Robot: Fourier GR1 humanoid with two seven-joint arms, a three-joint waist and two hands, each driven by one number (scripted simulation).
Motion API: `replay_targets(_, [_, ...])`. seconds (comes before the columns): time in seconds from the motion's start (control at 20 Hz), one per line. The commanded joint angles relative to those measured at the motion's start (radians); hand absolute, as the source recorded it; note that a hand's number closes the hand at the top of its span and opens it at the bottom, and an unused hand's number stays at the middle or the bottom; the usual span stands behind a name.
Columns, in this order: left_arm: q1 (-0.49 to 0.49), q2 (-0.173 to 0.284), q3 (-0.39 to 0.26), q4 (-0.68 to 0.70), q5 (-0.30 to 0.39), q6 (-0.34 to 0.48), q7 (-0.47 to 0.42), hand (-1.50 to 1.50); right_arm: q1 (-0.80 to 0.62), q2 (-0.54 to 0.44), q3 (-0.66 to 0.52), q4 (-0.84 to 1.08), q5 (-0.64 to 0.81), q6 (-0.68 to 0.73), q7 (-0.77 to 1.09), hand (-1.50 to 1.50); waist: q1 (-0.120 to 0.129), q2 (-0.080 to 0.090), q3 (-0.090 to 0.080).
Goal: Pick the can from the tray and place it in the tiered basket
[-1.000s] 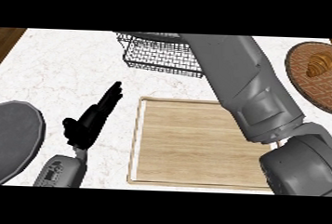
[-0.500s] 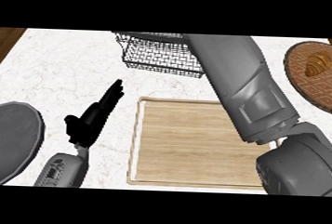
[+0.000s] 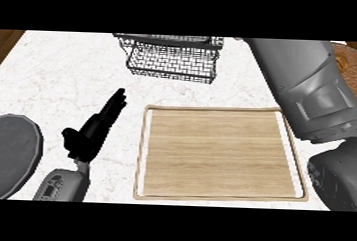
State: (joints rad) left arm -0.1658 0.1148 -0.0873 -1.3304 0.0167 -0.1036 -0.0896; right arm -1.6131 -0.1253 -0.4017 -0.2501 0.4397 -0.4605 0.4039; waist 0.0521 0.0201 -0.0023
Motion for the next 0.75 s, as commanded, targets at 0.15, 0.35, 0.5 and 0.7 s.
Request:
replay_targets(0.15, [0.052, 0.011, 0.015, -0.027, 0.019, -0.012, 0.002, 0.00, 0.095, -0.138, -0.048, -0.095, -0.030, -0.109, -0.121, -1.50, -0.026, -0.012, 0.003])
replay_targets(0.35, [0.053, 0.003, 0.019, -0.018, 0.012, 0.000, -0.008, 0.00, 0.195, -0.196, -0.103, -0.169, -0.113, -0.005, -0.194, -1.50, -0.053, -0.021, 0.003])
replay_targets(0.5, [0.072, -0.005, 0.017, -0.005, -0.006, 0.018, -0.030, 0.00, 0.281, -0.275, -0.128, -0.208, -0.155, 0.093, -0.242, -1.50, -0.058, -0.021, 0.003])
replay_targets(0.7, [0.072, 0.000, 0.017, -0.037, -0.021, 0.033, -0.020, 0.00, 0.394, -0.394, -0.125, -0.255, -0.189, 0.311, -0.250, -1.50, -0.074, -0.029, 0.003])
